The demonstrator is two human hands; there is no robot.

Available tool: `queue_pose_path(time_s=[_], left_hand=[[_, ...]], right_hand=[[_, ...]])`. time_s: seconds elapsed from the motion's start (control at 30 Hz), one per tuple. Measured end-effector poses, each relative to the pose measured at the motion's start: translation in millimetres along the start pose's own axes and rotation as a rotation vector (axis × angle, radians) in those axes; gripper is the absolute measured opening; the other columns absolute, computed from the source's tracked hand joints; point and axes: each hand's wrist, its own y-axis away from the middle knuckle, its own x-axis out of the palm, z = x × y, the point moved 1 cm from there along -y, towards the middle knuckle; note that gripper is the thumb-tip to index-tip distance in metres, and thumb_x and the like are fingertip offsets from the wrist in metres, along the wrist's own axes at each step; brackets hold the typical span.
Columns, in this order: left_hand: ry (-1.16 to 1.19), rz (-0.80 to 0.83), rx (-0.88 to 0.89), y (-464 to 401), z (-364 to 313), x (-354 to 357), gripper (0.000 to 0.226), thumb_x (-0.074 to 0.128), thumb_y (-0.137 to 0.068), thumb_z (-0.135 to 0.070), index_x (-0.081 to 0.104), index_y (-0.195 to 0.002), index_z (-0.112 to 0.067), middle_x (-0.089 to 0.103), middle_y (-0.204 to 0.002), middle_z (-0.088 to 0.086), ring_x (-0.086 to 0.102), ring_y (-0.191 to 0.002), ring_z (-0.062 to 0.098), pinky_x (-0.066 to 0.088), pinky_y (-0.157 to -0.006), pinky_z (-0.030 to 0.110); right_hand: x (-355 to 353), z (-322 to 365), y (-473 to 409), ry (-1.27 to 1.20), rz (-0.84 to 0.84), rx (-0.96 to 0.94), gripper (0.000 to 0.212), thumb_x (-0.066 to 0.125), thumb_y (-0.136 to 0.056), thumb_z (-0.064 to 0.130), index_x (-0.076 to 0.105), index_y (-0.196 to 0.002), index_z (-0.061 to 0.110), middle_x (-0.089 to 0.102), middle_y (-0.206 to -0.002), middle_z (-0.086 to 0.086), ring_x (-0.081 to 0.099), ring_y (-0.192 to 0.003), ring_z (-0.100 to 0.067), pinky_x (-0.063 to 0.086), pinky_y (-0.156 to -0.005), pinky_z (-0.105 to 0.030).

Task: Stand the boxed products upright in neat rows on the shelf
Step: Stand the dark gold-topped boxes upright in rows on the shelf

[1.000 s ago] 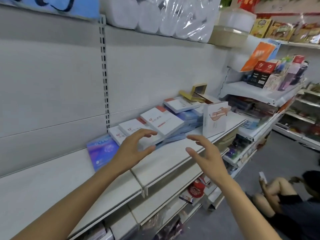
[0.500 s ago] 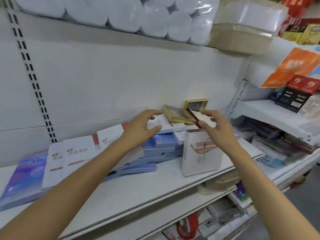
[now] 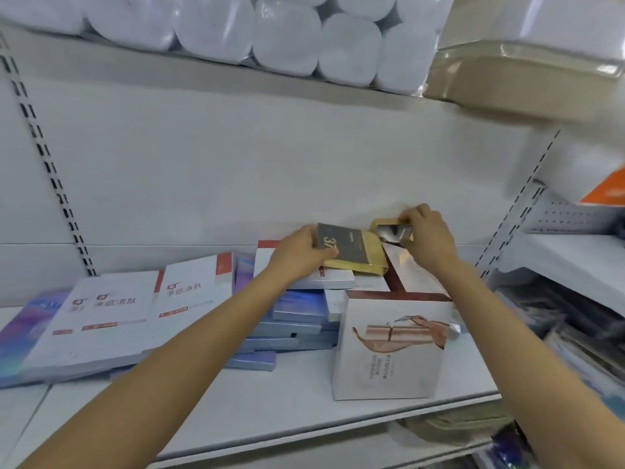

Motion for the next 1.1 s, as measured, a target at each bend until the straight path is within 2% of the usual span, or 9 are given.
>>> queue_pose_path(time_s=[0.03, 0.17, 0.3, 0.47, 0.57, 0.63, 0.73, 0.9, 1.1], left_hand=[[0.084, 0.007, -0.02, -0.5, 2.3, -0.7, 0.03, 0.073, -0.088, -0.027, 0.062, -0.116, -0.025, 0.069, -0.107, -0.005, 0.066, -0.101, 0.017, 0.053, -0.086, 0.033], [0.286, -0.013, -0.061, 2.9, 11.6, -8.6, 0.026, 0.071, -0.092, -0.015, 0.064, -0.116, -0.016, 0.067, -0.094, -0.008, 0.062, -0.082, 0.005, 0.046, -0.062, 0.013], [0.464, -0.107, -0.08, 6.7, 18.6, -20.9, 0.018, 0.06, -0.099, -0.016, 0.066, -0.117, -0.018, 0.072, -0.109, 0.003, 0.069, -0.1, 0.02, 0.057, -0.083, 0.03], [0.834, -0.313, -0.113, 13.9, 20.3, -42.2, 0.022, 0.063, -0.098, -0.015, 0.063, -0.117, -0.005, 0.073, -0.11, 0.015, 0.07, -0.095, 0.025, 0.062, -0.082, 0.038], [0.964, -0.41, -0.091, 27.1, 21.6, -58.4, 0.018, 0.068, -0.095, -0.017, 0.064, -0.111, -0.01, 0.074, -0.098, 0.008, 0.071, -0.081, 0.021, 0.061, -0.064, 0.03], [1.004, -0.438, -0.098, 39.7, 23.6, -70.5, 0.016, 0.068, -0.095, -0.023, 0.068, -0.109, -0.014, 0.077, -0.095, 0.001, 0.073, -0.083, 0.02, 0.062, -0.07, 0.032], [0.982, -0.467, -0.139, 63.2, 29.4, -91.8, 0.019, 0.064, -0.097, -0.037, 0.068, -0.111, -0.024, 0.079, -0.1, -0.003, 0.076, -0.09, 0.02, 0.062, -0.077, 0.041], [0.802, -0.589, -0.173, 111.7, 49.5, -133.6, 0.029, 0.06, -0.097, -0.05, 0.067, -0.115, -0.028, 0.078, -0.096, -0.007, 0.075, -0.084, 0.014, 0.061, -0.065, 0.033], [0.646, -0.646, -0.22, 176.2, 73.2, -180.3, 0.031, 0.062, -0.095, -0.05, 0.072, -0.104, -0.022, 0.079, -0.095, -0.002, 0.074, -0.084, 0.018, 0.062, -0.076, 0.037]], right_hand=[[0.8, -0.8, -1.7, 0.036, -0.03, -0.019, 0.033, 0.069, -0.085, 0.005, 0.064, -0.116, 0.011, 0.054, -0.121, -0.013, 0.049, -0.108, -0.035, 0.041, -0.086, -0.04], [-5.9, -5.0, -10.1, 0.116, -0.04, -0.084, 0.023, 0.071, -0.084, 0.011, 0.069, -0.107, 0.013, 0.057, -0.111, -0.009, 0.048, -0.105, -0.031, 0.031, -0.083, -0.035], [-23.2, -1.2, -8.7, 0.014, -0.147, -0.141, 0.023, 0.067, -0.089, 0.01, 0.066, -0.111, 0.016, 0.064, -0.112, -0.008, 0.052, -0.104, -0.035, 0.034, -0.084, -0.039], [-56.6, 28.7, 6.9, -0.501, -0.318, -0.143, 0.027, 0.063, -0.097, 0.019, 0.065, -0.124, 0.019, 0.063, -0.109, -0.005, 0.06, -0.099, -0.026, 0.051, -0.084, -0.04], [-76.0, 59.6, 19.4, -0.775, -0.262, -0.101, 0.033, 0.059, -0.1, 0.017, 0.062, -0.133, 0.023, 0.062, -0.111, 0.001, 0.06, -0.097, -0.012, 0.05, -0.084, -0.019], [-81.5, 83.3, 26.8, -0.913, -0.176, -0.073, 0.033, 0.058, -0.1, 0.015, 0.062, -0.131, 0.027, 0.063, -0.114, 0.009, 0.061, -0.097, -0.002, 0.048, -0.082, -0.014], [-81.0, 118.5, 35.7, -1.052, -0.05, -0.084, 0.032, 0.057, -0.098, 0.006, 0.063, -0.12, 0.029, 0.066, -0.109, 0.012, 0.061, -0.093, 0.003, 0.045, -0.078, -0.013], [-74.3, 174.1, 45.2, -1.209, 0.074, -0.131, 0.026, 0.076, -0.087, 0.012, 0.067, -0.11, 0.021, 0.073, -0.102, -0.003, 0.069, -0.09, -0.016, 0.057, -0.077, -0.028], [-66.0, 253.1, 68.8, -1.274, 0.221, -0.27, 0.022, 0.079, -0.084, 0.011, 0.071, -0.105, 0.01, 0.079, -0.091, -0.005, 0.072, -0.078, -0.012, 0.056, -0.067, -0.021]])
